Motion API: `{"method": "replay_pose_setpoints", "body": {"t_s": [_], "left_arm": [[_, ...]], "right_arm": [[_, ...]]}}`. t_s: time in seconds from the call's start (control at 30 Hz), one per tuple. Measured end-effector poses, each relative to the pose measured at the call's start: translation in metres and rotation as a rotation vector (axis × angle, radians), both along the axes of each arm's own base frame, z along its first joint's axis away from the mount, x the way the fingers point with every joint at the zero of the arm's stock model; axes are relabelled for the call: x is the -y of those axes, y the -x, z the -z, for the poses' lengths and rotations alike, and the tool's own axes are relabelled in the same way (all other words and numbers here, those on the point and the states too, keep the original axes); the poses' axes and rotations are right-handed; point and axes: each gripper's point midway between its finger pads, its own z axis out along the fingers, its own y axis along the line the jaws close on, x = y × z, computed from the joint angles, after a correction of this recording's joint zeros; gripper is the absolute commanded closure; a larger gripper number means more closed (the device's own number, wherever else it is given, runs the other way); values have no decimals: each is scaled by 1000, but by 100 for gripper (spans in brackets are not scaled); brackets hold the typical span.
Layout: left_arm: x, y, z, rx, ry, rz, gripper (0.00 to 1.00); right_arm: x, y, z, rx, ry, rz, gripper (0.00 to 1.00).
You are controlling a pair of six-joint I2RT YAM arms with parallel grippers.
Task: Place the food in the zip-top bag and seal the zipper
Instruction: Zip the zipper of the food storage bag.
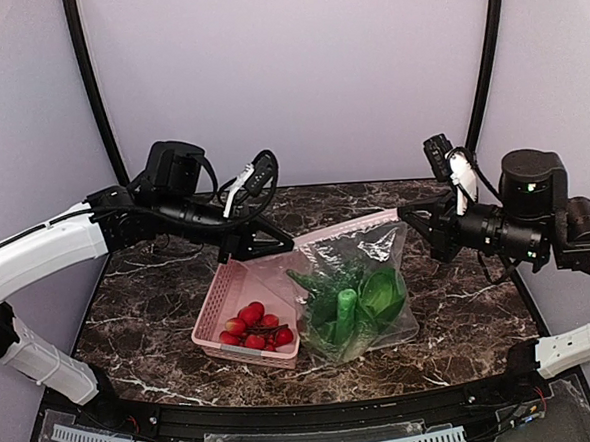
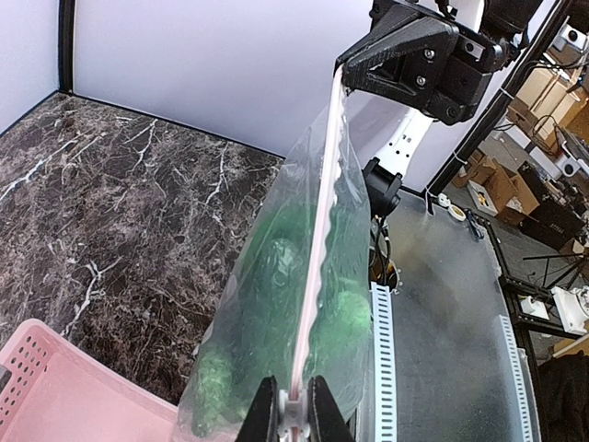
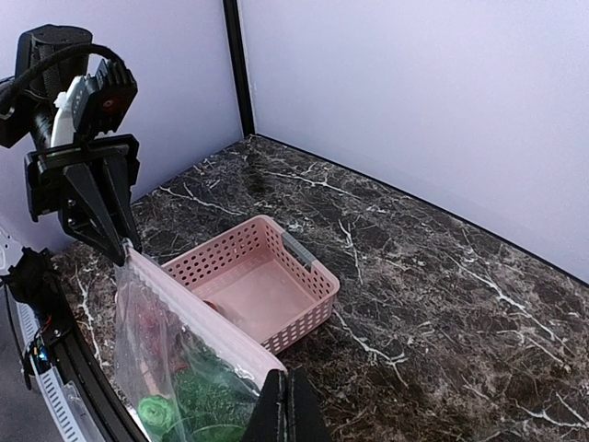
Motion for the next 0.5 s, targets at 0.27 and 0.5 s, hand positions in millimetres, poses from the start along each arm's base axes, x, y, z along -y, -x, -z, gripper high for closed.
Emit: {"method": "replay_pose_setpoints", "body": {"t_s": [0.27,0.5], "left_arm": [[-16,-10,15,-24,-30,-27,99],[-29,-14,23,-28,-51,-46,99]], "right_arm": [[10,-3,2,-5,18,46,100],[17,-4,1,-10,11,73,100]]}}
